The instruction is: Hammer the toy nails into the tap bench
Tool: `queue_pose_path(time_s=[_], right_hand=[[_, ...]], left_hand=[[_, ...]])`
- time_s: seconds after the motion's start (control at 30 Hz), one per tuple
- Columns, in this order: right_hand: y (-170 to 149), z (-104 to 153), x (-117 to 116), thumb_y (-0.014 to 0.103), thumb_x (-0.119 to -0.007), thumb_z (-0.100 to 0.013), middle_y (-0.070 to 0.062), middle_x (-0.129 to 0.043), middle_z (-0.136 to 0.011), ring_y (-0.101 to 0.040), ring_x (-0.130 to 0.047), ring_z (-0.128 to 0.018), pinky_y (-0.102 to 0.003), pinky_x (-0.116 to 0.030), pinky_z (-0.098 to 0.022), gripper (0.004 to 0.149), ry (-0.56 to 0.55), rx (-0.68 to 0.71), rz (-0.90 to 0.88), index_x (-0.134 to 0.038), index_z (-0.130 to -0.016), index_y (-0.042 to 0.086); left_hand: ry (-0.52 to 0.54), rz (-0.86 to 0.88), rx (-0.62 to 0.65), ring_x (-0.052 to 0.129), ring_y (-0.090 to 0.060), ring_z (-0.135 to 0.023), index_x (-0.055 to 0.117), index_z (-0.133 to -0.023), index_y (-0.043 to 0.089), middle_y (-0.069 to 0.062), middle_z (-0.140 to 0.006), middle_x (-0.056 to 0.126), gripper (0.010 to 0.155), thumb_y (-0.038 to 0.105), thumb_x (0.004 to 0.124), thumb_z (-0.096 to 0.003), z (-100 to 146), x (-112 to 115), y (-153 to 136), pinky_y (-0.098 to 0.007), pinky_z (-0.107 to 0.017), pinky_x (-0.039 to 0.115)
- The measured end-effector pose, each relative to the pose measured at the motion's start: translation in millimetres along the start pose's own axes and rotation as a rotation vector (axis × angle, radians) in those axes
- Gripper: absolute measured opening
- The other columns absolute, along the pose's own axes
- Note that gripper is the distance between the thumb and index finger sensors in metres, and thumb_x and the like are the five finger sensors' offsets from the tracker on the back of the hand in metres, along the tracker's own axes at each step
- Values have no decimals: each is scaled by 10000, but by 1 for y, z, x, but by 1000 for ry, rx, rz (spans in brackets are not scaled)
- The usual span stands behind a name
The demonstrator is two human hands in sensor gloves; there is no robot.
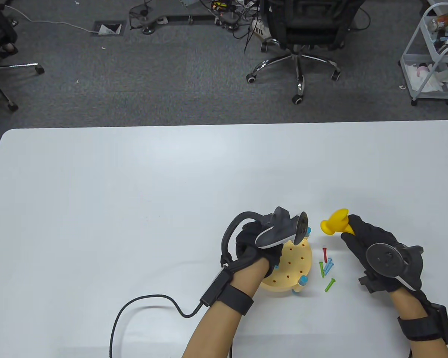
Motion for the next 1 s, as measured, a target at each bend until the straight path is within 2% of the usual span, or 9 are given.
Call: queue_pose_path(time_s=[1.0], right_hand=[[0, 0, -1, 542, -599, -427, 0, -974, -598, -185, -1007, -362, -390, -850, -400, 637, 14, -2, 9, -724, -933, 175]], left_hand=[[-20, -25, -35, 1007, -114, -222, 843, -749, 241, -89, -601, 1025, 420, 315, 885, -338, -1, -3, -1, -330, -164, 853]])
Point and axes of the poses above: the tracker on the back of each hand, its own y axis roughly to the thumb side, its own z axis roughly from the fingertips to the wrist, x = y × z, the point moved 1 cm from there along -z, roughly from the wrist to the fingertips
